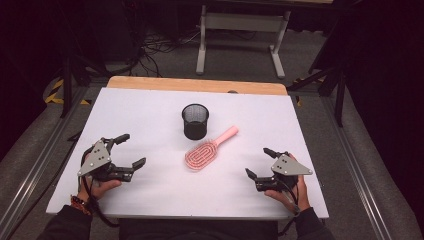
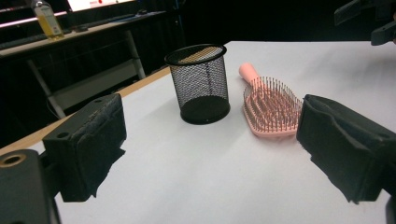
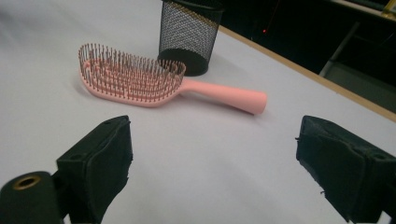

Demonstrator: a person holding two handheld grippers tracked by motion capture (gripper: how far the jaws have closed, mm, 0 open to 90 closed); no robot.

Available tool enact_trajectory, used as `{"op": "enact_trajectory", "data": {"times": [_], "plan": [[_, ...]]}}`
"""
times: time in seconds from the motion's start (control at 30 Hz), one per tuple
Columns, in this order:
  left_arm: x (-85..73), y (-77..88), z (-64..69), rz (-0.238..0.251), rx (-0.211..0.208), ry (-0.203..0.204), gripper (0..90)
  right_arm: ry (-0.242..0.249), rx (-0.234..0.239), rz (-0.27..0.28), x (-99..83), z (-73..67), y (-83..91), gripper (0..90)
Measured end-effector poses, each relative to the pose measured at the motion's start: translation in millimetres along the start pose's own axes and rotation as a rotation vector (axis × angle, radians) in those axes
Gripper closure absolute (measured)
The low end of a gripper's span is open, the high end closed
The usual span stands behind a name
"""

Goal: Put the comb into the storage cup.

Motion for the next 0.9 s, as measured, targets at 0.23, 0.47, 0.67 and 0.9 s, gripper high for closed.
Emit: {"op": "enact_trajectory", "data": {"times": [0.23,0.47,0.67,0.9], "plan": [[-5.8,-2.7,2.7,-0.019,-0.035,0.019,7.1,-0.047,0.104,-0.069,-6.8,-1.7,-4.8,12.2],[-7.0,-2.6,4.4,-0.023,-0.043,0.007,7.0,-0.028,0.128,-0.110,-9.9,-5.0,-11.3,10.7],[-8.3,-3.7,6.0,-0.034,-0.051,0.007,7.2,-0.019,0.145,-0.149,-15.3,-4.9,-13.1,11.8],[-9.0,-1.8,5.4,-0.039,-0.049,0.005,7.3,-0.020,0.163,-0.168,-17.5,-3.8,-16.0,12.0]]}}
Point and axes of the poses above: each handheld gripper's, and its own axes: y roughly backward along the jaws, x roughly out of its top, z roughly to its right, the point moved 3 cm from there along -y, roughly forward along the jaws, and after that the axes turned 10 degrees about z, right-handed, at the moved point
